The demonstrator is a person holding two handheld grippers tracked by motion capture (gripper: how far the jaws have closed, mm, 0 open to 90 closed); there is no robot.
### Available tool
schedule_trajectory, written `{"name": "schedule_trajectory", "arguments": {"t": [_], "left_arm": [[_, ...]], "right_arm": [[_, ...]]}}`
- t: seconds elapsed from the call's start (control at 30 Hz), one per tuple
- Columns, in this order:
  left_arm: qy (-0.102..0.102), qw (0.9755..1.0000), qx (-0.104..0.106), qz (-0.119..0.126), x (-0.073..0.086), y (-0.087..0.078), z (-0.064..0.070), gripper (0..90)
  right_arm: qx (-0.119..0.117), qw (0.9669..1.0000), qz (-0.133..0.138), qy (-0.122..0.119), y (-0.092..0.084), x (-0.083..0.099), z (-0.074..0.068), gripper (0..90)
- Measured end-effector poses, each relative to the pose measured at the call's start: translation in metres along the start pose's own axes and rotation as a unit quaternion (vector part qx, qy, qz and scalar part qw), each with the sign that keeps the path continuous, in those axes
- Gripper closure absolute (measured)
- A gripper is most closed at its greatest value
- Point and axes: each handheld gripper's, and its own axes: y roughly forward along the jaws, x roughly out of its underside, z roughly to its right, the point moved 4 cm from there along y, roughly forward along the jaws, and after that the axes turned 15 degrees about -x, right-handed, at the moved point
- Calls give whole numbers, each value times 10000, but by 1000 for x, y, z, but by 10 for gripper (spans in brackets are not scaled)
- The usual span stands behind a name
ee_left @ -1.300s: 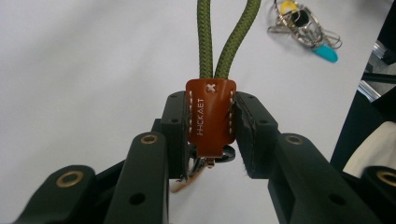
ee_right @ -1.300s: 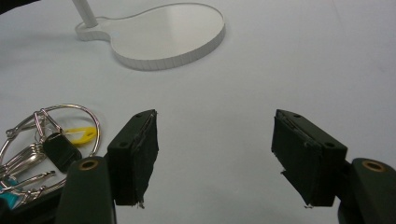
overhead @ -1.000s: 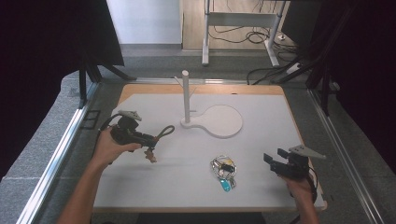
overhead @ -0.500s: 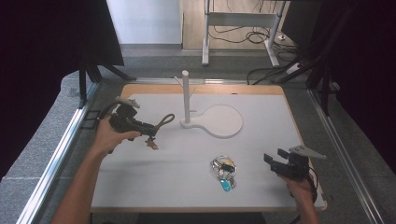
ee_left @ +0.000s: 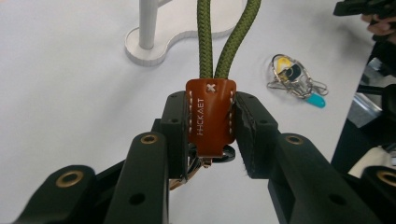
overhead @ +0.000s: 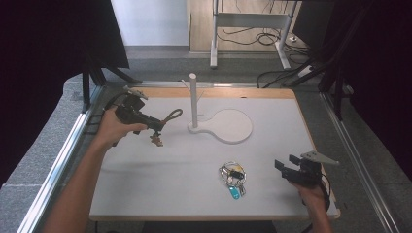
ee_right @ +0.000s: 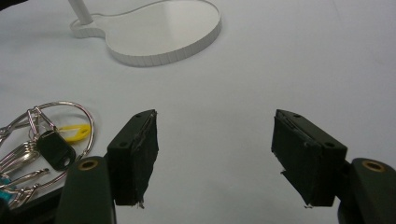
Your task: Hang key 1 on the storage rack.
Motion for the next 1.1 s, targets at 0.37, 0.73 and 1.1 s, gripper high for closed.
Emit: {"name": "schedule_trajectory", "arguments": {"t": [0.37,0.73,1.1], "left_arm": [[-144,9995,214,-162,-16,-2,-24,672],[-236,9989,330,-233,-25,-2,-40,672],[-220,9989,382,-136,-34,-1,-42,672]], "right_arm": [[9,10000,-7,18,0,1,2,316],[-6,10000,-52,7,1,2,2,315],[-28,10000,-87,-16,3,3,2,316]]}}
